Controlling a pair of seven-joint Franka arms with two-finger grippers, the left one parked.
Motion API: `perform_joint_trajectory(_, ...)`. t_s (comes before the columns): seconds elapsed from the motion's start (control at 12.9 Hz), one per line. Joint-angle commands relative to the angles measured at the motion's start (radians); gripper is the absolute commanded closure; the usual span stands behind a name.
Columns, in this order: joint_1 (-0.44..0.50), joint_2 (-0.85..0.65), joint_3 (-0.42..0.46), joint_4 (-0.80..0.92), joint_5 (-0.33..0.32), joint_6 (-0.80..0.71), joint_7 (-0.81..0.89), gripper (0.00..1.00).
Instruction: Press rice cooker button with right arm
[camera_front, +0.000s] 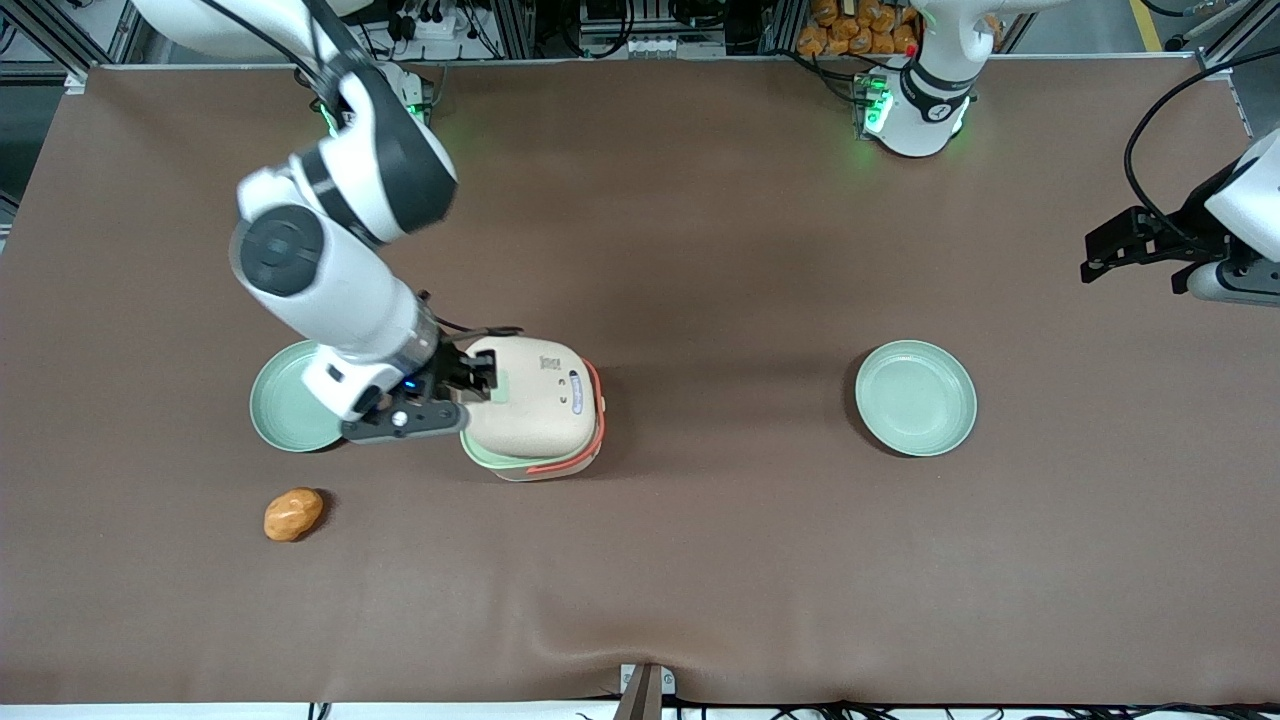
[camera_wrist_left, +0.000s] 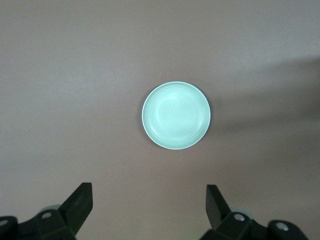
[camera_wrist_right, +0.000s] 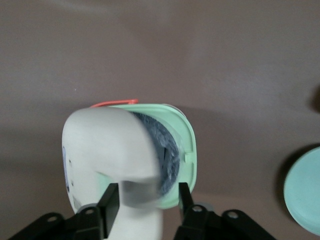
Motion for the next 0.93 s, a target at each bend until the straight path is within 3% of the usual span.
perform_joint_trajectory(0.0,-0.038,-0.077,0.003,0.045,0.016,-0.129,0.001,0.0)
perform_joint_trajectory(0.23,-0.072,-0.193,-0.035,0.051,0.017,-0.237,-0.007,0.0)
perform_joint_trajectory(0.47,-0.09,-0.29,-0.148,0.039,0.024,-0.352,-0.215,0.0)
perform_joint_trajectory(0.85,-0.112,-0.431,-0.306,-0.116,0.019,-0.372,-0.467,0.0)
